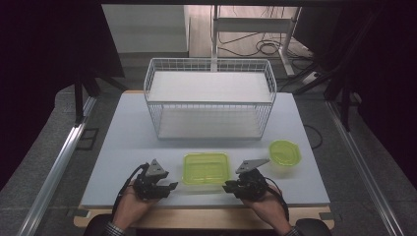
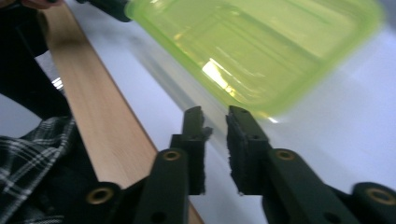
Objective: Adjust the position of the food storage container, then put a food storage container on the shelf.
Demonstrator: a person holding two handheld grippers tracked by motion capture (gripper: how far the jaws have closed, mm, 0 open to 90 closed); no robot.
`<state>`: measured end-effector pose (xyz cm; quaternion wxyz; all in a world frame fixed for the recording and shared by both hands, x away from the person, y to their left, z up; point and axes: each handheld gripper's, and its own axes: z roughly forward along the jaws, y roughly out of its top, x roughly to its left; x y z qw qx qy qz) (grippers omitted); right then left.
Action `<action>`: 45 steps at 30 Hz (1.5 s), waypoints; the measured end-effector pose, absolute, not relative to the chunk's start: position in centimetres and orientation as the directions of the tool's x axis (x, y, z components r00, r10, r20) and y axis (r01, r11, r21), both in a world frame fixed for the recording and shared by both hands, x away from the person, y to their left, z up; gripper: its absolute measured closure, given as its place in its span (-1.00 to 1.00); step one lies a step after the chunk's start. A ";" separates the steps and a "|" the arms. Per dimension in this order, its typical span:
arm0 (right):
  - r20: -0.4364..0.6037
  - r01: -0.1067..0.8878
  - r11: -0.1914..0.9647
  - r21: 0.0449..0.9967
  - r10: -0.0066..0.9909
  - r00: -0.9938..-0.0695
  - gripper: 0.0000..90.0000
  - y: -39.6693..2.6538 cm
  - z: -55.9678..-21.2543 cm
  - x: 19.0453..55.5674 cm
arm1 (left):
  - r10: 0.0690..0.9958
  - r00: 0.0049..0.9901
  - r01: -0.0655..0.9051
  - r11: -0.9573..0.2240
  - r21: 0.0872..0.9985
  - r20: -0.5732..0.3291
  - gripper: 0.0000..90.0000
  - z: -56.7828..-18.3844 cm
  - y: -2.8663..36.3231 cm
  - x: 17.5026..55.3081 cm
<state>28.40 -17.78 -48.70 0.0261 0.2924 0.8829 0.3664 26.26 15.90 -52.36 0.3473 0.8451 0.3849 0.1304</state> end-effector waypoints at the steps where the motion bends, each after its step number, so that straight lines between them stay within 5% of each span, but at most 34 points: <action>1: 0.156 0.495 0.556 0.667 0.546 -0.823 0.53 -18.2 -48.7 28.4 | 0.742 0.669 0.559 -0.466 0.686 -0.042 -0.20 -52.4 16.0 26.2; 4: 0.134 0.500 0.539 0.678 0.579 -0.804 0.31 -19.6 -48.7 28.7 | 0.754 0.656 0.555 -0.471 0.685 -0.013 -0.52 -52.4 16.3 26.1; 9: 0.094 0.498 0.532 0.684 0.614 -0.784 -0.08 -21.1 -49.3 29.7 | 0.768 0.640 0.562 -0.439 0.701 -0.032 -0.76 -52.3 16.8 26.2; 15: 0.093 0.495 0.504 0.708 0.628 -0.772 -0.52 -21.5 -49.4 30.3 | 0.759 0.651 0.541 -0.459 0.705 -0.005 -0.88 -52.5 16.8 26.1; 23: 0.173 0.545 0.434 0.717 0.647 -0.742 -0.83 -21.6 -49.1 30.8 | 0.752 0.659 0.534 -0.479 0.697 0.013 -0.90 -52.7 16.5 25.5; 27: 0.200 0.565 0.416 0.713 0.652 -0.731 -0.80 -20.9 -48.9 31.0 | 0.752 0.659 0.532 -0.481 0.697 0.016 -0.89 -52.7 16.5 25.4; 45: 0.390 0.718 0.321 0.618 0.667 -0.635 0.04 -18.3 -49.8 35.3 | 0.742 0.670 0.530 -0.507 0.679 0.031 -0.84 -52.8 16.3 25.2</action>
